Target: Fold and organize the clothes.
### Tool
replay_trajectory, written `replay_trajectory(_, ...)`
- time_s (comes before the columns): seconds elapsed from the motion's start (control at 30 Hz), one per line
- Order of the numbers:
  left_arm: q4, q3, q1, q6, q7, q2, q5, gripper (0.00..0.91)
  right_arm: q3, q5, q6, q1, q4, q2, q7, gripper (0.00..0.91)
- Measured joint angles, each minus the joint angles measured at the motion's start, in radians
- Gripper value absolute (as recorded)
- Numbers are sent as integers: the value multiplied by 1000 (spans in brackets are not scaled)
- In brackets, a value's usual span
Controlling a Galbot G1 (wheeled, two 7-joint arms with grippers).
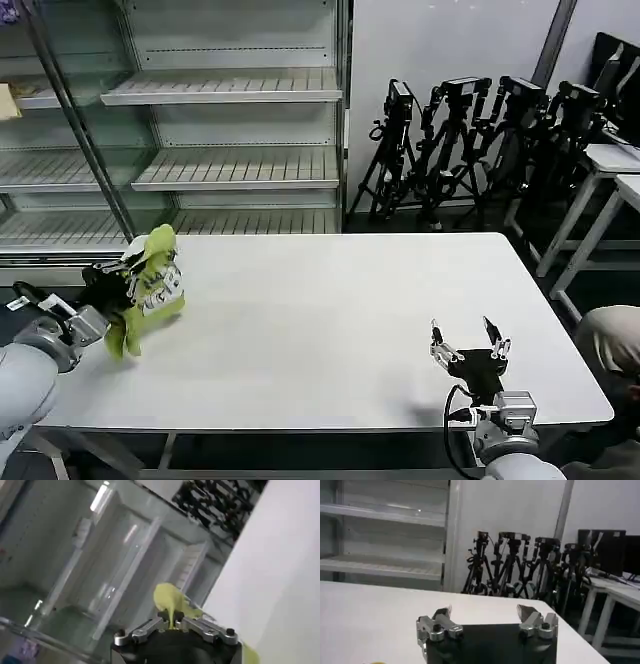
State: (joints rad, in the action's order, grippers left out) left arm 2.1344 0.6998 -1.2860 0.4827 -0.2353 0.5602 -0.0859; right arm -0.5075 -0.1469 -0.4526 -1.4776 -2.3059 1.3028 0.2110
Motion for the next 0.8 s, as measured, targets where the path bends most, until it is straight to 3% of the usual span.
replay_trajectory(0.13,15,-44,-47,-30,5,44,-71,0,-7,0,8,-9,0,-5,-1,907)
replay_trajectory(0.37,53,-247,-58,-42,72,144,-135,0,-15,-1,12,-27,-10,-13,-3,907)
replay_trajectory(0.8,57,-557,41,-40,300,283,106,0,-28,-6,14,-30,-27,-18,-3,907)
